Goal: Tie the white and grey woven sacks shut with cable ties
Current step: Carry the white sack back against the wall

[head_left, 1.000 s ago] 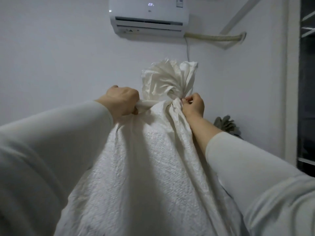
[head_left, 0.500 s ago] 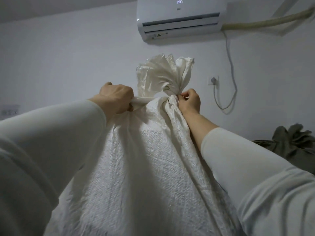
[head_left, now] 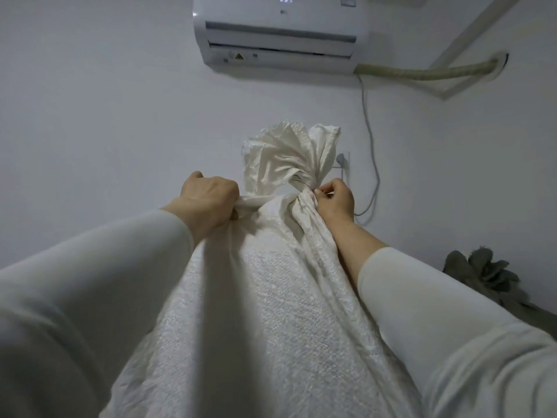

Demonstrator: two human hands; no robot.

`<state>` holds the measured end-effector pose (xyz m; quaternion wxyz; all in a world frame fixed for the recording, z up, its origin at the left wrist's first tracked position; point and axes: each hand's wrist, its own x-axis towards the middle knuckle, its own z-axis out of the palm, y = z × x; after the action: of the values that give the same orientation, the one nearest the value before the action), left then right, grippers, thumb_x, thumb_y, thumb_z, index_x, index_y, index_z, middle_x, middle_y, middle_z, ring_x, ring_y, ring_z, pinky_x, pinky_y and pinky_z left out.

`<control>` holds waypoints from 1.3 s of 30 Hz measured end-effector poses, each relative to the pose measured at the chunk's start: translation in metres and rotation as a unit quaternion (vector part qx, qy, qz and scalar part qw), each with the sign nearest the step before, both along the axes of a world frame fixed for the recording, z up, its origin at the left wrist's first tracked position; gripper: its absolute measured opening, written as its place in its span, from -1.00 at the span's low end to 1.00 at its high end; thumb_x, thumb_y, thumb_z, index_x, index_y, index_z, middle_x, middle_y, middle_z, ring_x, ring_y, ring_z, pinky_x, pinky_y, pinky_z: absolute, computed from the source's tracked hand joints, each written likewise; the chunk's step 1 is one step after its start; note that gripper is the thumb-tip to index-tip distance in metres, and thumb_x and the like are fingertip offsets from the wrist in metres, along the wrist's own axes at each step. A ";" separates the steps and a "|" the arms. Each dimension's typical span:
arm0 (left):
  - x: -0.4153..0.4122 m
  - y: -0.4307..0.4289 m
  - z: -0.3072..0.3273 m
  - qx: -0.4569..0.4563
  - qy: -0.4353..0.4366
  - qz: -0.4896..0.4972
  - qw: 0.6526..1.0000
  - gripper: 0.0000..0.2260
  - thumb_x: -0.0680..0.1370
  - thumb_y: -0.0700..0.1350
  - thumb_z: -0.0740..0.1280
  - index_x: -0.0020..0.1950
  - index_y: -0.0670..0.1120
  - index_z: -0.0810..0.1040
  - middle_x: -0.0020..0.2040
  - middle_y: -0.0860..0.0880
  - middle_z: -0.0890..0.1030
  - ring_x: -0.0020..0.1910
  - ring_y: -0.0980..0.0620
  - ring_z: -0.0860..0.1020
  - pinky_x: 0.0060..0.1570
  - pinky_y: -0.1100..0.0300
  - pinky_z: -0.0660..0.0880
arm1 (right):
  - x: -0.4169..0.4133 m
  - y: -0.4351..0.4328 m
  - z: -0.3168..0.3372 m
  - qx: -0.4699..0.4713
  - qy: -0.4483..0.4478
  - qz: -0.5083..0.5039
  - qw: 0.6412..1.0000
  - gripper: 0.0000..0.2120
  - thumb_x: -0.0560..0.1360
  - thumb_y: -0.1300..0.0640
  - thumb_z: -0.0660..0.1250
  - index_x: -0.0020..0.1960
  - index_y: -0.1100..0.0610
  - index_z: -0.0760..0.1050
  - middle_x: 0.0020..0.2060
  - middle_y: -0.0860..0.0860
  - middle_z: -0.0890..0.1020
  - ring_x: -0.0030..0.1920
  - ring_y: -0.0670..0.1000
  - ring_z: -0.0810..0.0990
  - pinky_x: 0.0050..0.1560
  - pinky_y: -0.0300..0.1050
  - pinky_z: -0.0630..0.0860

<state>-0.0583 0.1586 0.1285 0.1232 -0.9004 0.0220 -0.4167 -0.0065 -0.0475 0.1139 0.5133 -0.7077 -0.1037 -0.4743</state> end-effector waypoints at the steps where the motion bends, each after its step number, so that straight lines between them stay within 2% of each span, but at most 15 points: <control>1: 0.020 0.002 -0.001 -0.007 0.004 -0.013 1.000 -0.89 0.50 0.02 0.32 -0.14 0.00 0.49 0.03 -0.05 0.63 0.05 -0.06 0.55 0.02 0.15 0.18 | 0.014 0.001 0.001 -0.004 0.005 -0.009 1.000 -0.77 0.53 0.22 0.25 -0.27 0.09 0.30 -0.36 -0.10 0.39 -0.35 -0.13 0.35 -0.14 -0.17 0.30; 3: 0.057 0.004 -0.002 -0.015 0.008 -0.037 0.999 -0.90 0.49 0.02 0.31 -0.11 0.00 0.52 0.03 -0.04 0.63 0.05 -0.05 0.55 0.02 0.15 0.18 | 0.042 0.002 0.001 -0.005 0.010 -0.027 1.000 -0.88 0.53 0.22 0.25 -0.17 0.15 0.36 -0.35 -0.10 0.40 -0.34 -0.10 0.36 -0.14 -0.17 0.31; 6: 0.105 0.008 -0.006 -0.027 0.017 -0.068 0.997 -0.92 0.50 0.00 0.30 -0.12 0.01 0.50 0.03 -0.04 0.63 0.05 -0.06 0.54 0.03 0.14 0.19 | 0.079 0.003 0.002 -0.012 0.012 -0.051 0.999 -0.92 0.53 0.22 0.26 -0.13 0.17 0.37 -0.35 -0.10 0.41 -0.34 -0.11 0.36 -0.13 -0.15 0.33; 13: 0.182 0.014 -0.016 -0.051 0.028 -0.111 0.992 -0.91 0.51 -0.01 0.29 -0.08 -0.01 0.51 0.01 -0.05 0.61 0.05 -0.08 0.54 0.05 0.12 0.23 | 0.142 0.006 0.005 -0.009 0.024 -0.070 0.997 -0.91 0.51 0.23 0.28 -0.16 0.16 0.39 -0.36 -0.06 0.42 -0.36 -0.11 0.37 -0.13 -0.15 0.36; 18: 0.216 0.018 -0.035 -0.083 0.044 -0.120 0.988 -0.81 0.50 0.01 0.31 0.04 -0.05 0.55 0.02 -0.07 0.60 0.04 -0.11 0.55 -0.08 0.16 0.30 | 0.174 0.011 -0.008 -0.010 0.037 -0.078 0.996 -0.75 0.51 0.20 0.28 -0.30 0.05 0.31 -0.36 -0.07 0.44 -0.30 -0.04 0.42 -0.12 -0.13 0.40; 21: 0.234 0.022 -0.059 -0.098 0.076 -0.114 0.986 -0.80 0.51 0.02 0.30 0.04 -0.06 0.54 0.03 -0.08 0.59 0.04 -0.12 0.55 -0.10 0.15 0.31 | 0.195 0.014 -0.031 -0.018 0.060 -0.072 0.995 -0.73 0.51 0.20 0.28 -0.31 0.03 0.31 -0.36 -0.08 0.44 -0.34 -0.09 0.39 -0.13 -0.13 0.39; 23: 0.245 0.025 -0.076 -0.146 0.095 -0.106 0.979 -0.78 0.51 0.03 0.30 0.05 -0.07 0.54 0.00 -0.09 0.58 0.00 -0.13 0.55 -0.12 0.14 0.35 | 0.208 0.018 -0.042 -0.021 0.062 -0.061 0.996 -0.74 0.51 0.19 0.28 -0.30 0.03 0.31 -0.35 -0.09 0.43 -0.35 -0.11 0.38 -0.12 -0.12 0.40; 26: 0.250 0.033 -0.094 -0.245 0.113 -0.111 0.956 -0.67 0.46 0.12 0.31 0.06 -0.10 0.55 -0.03 -0.09 0.58 -0.07 -0.13 0.52 -0.11 0.12 0.41 | 0.221 0.030 -0.047 -0.051 0.067 -0.056 0.995 -0.77 0.52 0.16 0.26 -0.28 0.04 0.31 -0.34 -0.10 0.44 -0.30 -0.07 0.41 -0.13 -0.12 0.40; 28: 0.247 0.037 -0.103 -0.331 0.162 -0.161 0.915 -0.46 0.42 0.23 0.32 0.26 -0.09 0.48 0.22 -0.13 0.55 0.15 -0.15 0.51 0.10 0.07 0.42 | 0.230 0.036 -0.051 -0.076 0.081 -0.057 0.992 -0.78 0.53 0.12 0.27 -0.27 0.03 0.32 -0.32 -0.11 0.45 -0.22 -0.02 0.46 -0.12 -0.13 0.38; 29: 0.244 0.036 -0.106 -0.371 0.197 -0.200 0.885 -0.31 0.39 0.29 0.33 0.40 -0.06 0.36 0.36 -0.14 0.44 0.29 -0.16 0.44 0.25 0.04 0.36 | 0.236 0.037 -0.054 -0.084 0.087 -0.057 0.991 -0.80 0.53 0.09 0.27 -0.25 0.04 0.34 -0.31 -0.11 0.45 -0.18 0.00 0.47 -0.11 -0.12 0.38; 31: 0.233 0.032 -0.111 -0.406 0.252 -0.263 0.838 -0.13 0.27 0.40 0.35 0.49 0.12 0.17 0.52 -0.15 0.14 0.45 -0.17 0.24 0.42 -0.02 0.17 | 0.248 0.038 -0.059 -0.090 0.102 -0.059 0.989 -0.85 0.53 0.06 0.27 -0.17 0.08 0.37 -0.27 -0.07 0.48 -0.13 0.04 0.48 -0.07 -0.10 0.40; 32: 0.229 0.028 -0.112 -0.393 0.285 -0.270 0.832 -0.07 0.20 0.43 0.36 0.49 0.21 0.12 0.55 -0.13 -0.02 0.49 -0.18 0.14 0.45 -0.04 0.08 | 0.253 0.037 -0.060 -0.094 0.113 -0.062 0.987 -0.85 0.54 0.06 0.26 -0.14 0.09 0.37 -0.22 -0.04 0.49 -0.11 0.06 0.48 -0.03 -0.07 0.42; 34: 0.226 0.020 -0.114 -0.303 0.367 -0.246 0.844 0.09 0.04 0.48 0.40 0.47 0.31 -0.02 0.54 -0.05 -0.23 0.54 -0.12 -0.07 0.48 -0.05 -0.05 | 0.259 0.034 -0.059 -0.108 0.134 -0.071 0.982 -0.87 0.54 0.06 0.25 -0.12 0.09 0.37 -0.16 -0.01 0.49 -0.08 0.08 0.49 0.02 -0.03 0.43; 37: 0.229 0.010 -0.117 -0.171 0.429 -0.190 0.866 0.18 0.02 0.43 0.45 0.43 0.38 -0.23 0.53 -0.02 -0.29 0.52 -0.06 -0.27 0.49 -0.13 -0.12 | 0.262 0.027 -0.055 -0.130 0.148 -0.076 0.977 -0.91 0.55 0.11 0.25 -0.10 0.11 0.38 -0.22 -0.04 0.45 -0.10 0.05 0.45 -0.07 -0.10 0.37; 39: 0.235 0.003 -0.121 -0.163 0.392 -0.188 0.885 0.07 0.15 0.37 0.46 0.47 0.31 -0.14 0.54 -0.03 -0.19 0.53 -0.08 -0.20 0.49 -0.10 -0.07 | 0.261 0.021 -0.054 -0.142 0.154 -0.066 0.975 -0.95 0.54 0.14 0.25 -0.07 0.12 0.42 -0.15 0.00 0.51 -0.07 0.06 0.48 -0.07 -0.12 0.36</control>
<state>0.1771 0.1618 0.0078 -0.1245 -0.9767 0.1697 -0.0424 0.2546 -0.0262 0.0598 0.3846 -0.8435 -0.0426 -0.3726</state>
